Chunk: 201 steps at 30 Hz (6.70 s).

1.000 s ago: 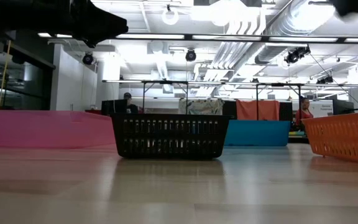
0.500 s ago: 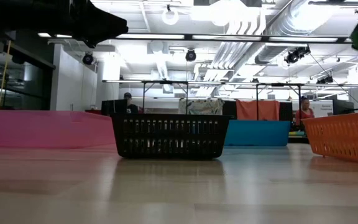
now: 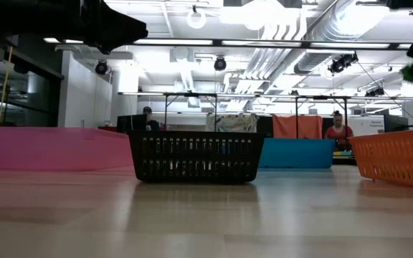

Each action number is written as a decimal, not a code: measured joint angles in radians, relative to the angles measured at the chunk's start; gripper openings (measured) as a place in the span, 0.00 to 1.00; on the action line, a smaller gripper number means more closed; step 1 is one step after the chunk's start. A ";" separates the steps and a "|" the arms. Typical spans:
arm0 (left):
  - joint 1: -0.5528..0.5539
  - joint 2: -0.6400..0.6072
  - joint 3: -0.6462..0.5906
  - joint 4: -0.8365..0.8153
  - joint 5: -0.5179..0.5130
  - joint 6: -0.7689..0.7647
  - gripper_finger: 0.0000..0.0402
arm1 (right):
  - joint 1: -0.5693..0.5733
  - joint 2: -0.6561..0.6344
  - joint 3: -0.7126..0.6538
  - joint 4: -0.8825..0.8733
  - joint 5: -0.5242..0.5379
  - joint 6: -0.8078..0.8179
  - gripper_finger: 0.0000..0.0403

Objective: Sort Halloween decoration
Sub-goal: Put the green skeleton toy into the orange bin, then put the orange spider toy into the pink bin

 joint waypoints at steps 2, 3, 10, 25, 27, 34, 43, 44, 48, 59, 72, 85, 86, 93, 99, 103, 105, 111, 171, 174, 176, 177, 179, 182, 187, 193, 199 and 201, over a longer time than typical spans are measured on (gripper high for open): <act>0.000 0.000 0.000 0.002 0.000 0.000 0.35 | -0.029 0.000 0.000 -0.061 -0.018 0.049 0.01; 0.000 0.000 0.000 0.005 0.000 0.000 0.35 | -0.046 0.000 0.000 -0.086 -0.033 0.071 0.01; 0.000 0.000 0.000 0.008 0.000 0.001 0.35 | -0.143 0.002 0.000 -0.119 -0.130 0.168 0.06; 0.000 0.000 0.000 0.008 -0.002 0.001 0.35 | -0.301 0.002 0.000 -0.097 -0.443 0.116 0.52; 0.000 0.000 0.000 0.007 -0.002 0.001 0.35 | -0.301 0.002 0.000 -0.059 -0.534 0.133 0.52; 0.000 0.000 0.000 0.004 -0.002 -0.003 0.35 | -0.177 0.028 0.000 0.304 -0.569 0.427 0.52; 0.000 0.000 0.000 -0.003 -0.002 -0.032 0.35 | 0.062 0.320 0.001 0.541 -0.752 0.969 0.52; 0.000 0.000 0.000 -0.005 -0.002 -0.032 0.35 | 0.072 0.360 0.001 0.564 -0.793 1.008 0.52; 0.000 0.000 0.000 -0.003 -0.022 -0.010 0.35 | 0.092 0.492 0.050 0.567 -0.882 1.033 0.52; 0.000 0.000 0.000 0.007 -0.084 0.054 0.35 | 0.056 0.546 0.163 0.321 -0.801 0.958 0.52; 0.000 0.000 0.000 0.006 -0.084 0.029 0.35 | 0.053 0.564 0.173 0.326 -0.839 1.030 0.52; 0.000 0.000 0.000 0.003 -0.084 0.028 0.35 | 0.058 0.608 0.173 0.340 -0.852 1.018 0.45; 0.000 0.000 0.000 0.003 -0.084 0.028 0.35 | 0.058 0.608 0.173 0.324 -0.852 1.012 0.45; 0.000 0.000 0.000 0.003 -0.084 0.028 0.35 | 0.058 0.607 0.174 0.255 -0.856 0.990 0.44; 0.000 0.000 0.000 0.003 -0.084 0.028 0.35 | 0.058 0.604 0.175 0.190 -0.857 0.918 0.44; 0.000 0.000 0.000 0.003 -0.084 0.028 0.35 | 0.051 0.597 0.176 0.130 -0.848 0.864 0.44; 0.000 0.000 0.000 0.003 -0.084 0.028 0.35 | 0.050 0.590 0.176 0.100 -0.821 0.848 0.44; 0.000 0.000 0.000 0.002 -0.084 0.028 0.35 | 0.051 0.581 0.175 0.045 -0.726 0.832 0.44; 0.000 0.000 0.000 -0.019 -0.084 0.025 0.35 | 0.153 0.476 0.200 0.022 -0.539 0.733 0.48; 0.000 0.000 0.000 -0.019 -0.083 0.009 0.35 | 0.154 0.476 0.200 0.018 -0.557 0.733 0.49; 0.000 0.000 0.000 -0.019 -0.083 0.008 0.35 | 0.154 0.479 0.200 0.021 -0.551 0.730 0.49; 0.000 0.000 0.000 -0.020 -0.083 0.008 0.35 | 0.152 0.485 0.200 0.028 -0.547 0.720 0.49; 0.000 0.000 0.000 -0.020 -0.083 0.008 0.35 | 0.145 0.506 0.200 0.041 -0.553 0.688 0.49; 0.000 0.000 0.000 -0.022 -0.083 0.008 0.35 | 0.129 0.543 0.200 0.051 -0.591 0.627 0.49; 0.000 0.000 0.000 -0.021 -0.083 0.008 0.35 | 0.112 0.575 0.200 0.049 -0.606 0.574 0.49; 0.000 0.000 0.000 -0.021 -0.083 0.003 0.35 | 0.109 0.575 0.200 0.046 -0.609 0.560 0.49; 0.000 0.000 0.000 -0.028 -0.083 0.002 0.35 | 0.109 0.587 0.202 0.044 -0.613 0.564 0.46; 0.000 0.000 0.000 -0.029 -0.083 0.002 0.35 | 0.109 0.603 0.206 0.043 -0.621 0.562 0.42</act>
